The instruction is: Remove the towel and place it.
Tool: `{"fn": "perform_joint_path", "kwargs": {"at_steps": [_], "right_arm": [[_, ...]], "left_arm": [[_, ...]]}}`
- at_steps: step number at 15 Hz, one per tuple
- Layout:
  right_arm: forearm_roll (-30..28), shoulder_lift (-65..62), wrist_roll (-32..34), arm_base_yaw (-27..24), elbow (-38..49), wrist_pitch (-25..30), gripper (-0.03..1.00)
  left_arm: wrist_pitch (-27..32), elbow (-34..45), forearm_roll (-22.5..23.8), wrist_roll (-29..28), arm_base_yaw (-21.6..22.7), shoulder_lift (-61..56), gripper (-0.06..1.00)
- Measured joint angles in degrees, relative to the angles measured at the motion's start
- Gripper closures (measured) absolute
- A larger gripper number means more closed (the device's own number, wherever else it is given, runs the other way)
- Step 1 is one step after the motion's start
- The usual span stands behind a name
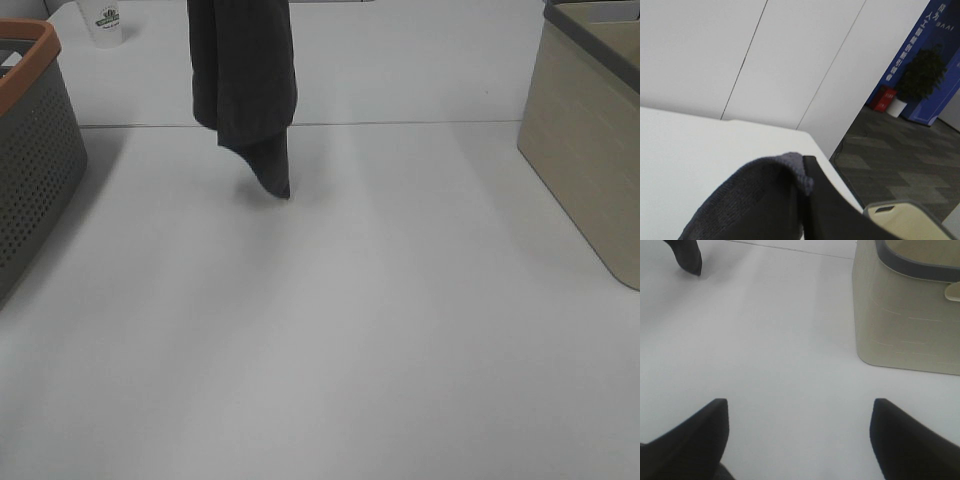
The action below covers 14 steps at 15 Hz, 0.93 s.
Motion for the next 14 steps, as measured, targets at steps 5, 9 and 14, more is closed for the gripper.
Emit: {"fn": "perform_joint_path", "kwargs": {"at_steps": [5, 9, 14], "right_arm": [[5.8, 0.5, 0.1, 0.0, -1.0, -1.9, 0.2], [17.6, 11.8, -8.4, 0.0, -2.9, -7.6, 0.2], [29.6, 23.9, -32.1, 0.0, -3.0, -14.4, 0.2]], "left_arm": [[-4.5, 12.3, -0.9, 0.0, 0.0, -0.2, 0.94], [-17.9, 24.6, 7.7, -3.9, 0.0, -5.4, 0.94], [-43.4, 28.6, 38.3, -26.4, 2.7, -8.1, 0.94]]}}
